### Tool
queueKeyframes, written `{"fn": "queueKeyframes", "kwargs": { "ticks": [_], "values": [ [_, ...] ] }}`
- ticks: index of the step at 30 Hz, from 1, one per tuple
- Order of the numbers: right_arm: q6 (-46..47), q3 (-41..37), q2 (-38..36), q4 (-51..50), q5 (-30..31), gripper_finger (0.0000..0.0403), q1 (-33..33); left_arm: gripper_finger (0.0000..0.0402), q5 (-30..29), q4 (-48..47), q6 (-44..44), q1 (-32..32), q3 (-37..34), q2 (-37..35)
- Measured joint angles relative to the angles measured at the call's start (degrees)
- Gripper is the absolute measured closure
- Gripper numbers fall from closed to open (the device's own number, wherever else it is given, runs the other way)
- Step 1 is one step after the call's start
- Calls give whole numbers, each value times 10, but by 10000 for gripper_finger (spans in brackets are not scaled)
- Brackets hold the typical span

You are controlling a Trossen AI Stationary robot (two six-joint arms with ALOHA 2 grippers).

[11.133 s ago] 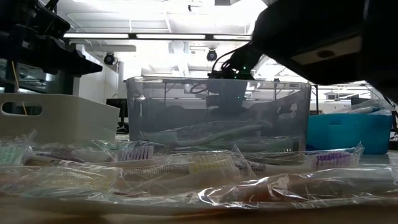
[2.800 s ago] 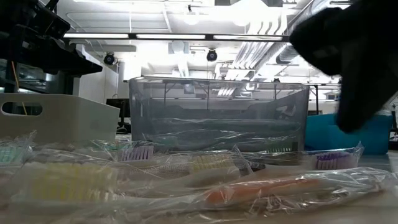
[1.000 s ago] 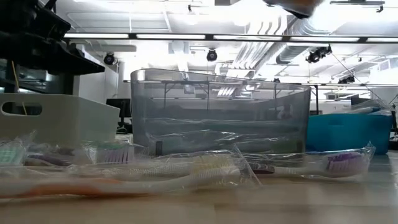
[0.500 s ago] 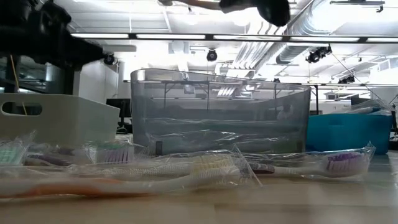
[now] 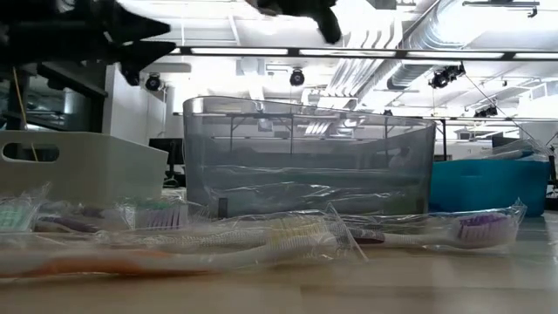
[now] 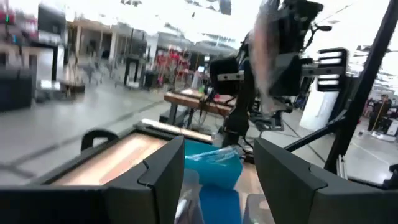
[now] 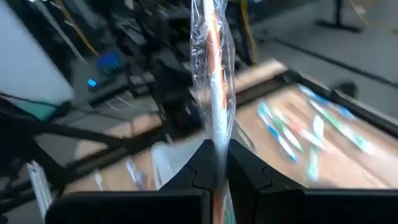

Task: Pick & Place Toothbrushes
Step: Put the orange toothbrush into the gray bin

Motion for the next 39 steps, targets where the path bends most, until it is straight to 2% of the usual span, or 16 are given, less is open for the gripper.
{"fn": "queueKeyframes", "kwargs": {
  "ticks": [4, 8, 13, 16, 23, 28, 32, 37, 39],
  "values": [
    [-27, 0, 24, 84, -38, 387, -23, 215, 0, 0, -18, 0, 62, 82],
    [-28, 0, 44, 136, -49, 387, -41, 215, 7, 1, -4, 0, 131, 154],
    [-34, 1, 50, 156, -52, 387, -56, 215, 9, -1, 12, 0, 200, 223],
    [-48, 0, 54, 160, -89, 387, -64, 215, 10, 0, 14, 0, 236, 260],
    [-48, 0, 63, 167, -101, 388, -75, 215, 15, -1, 14, 0, 291, 329],
    [-57, 0, 63, 167, -105, 388, -75, 219, 28, -2, 11, 0, 298, 336],
    [-59, 0, 63, 168, -109, 388, -75, 259, 28, -3, 11, 0, 298, 330],
    [-63, 0, 63, 164, -112, 386, -76, 366, 34, -2, 9, -1, 299, 329],
    [-65, 0, 63, 164, -117, 382, -75, 384, 43, -1, 8, -1, 299, 328]
  ]
}}
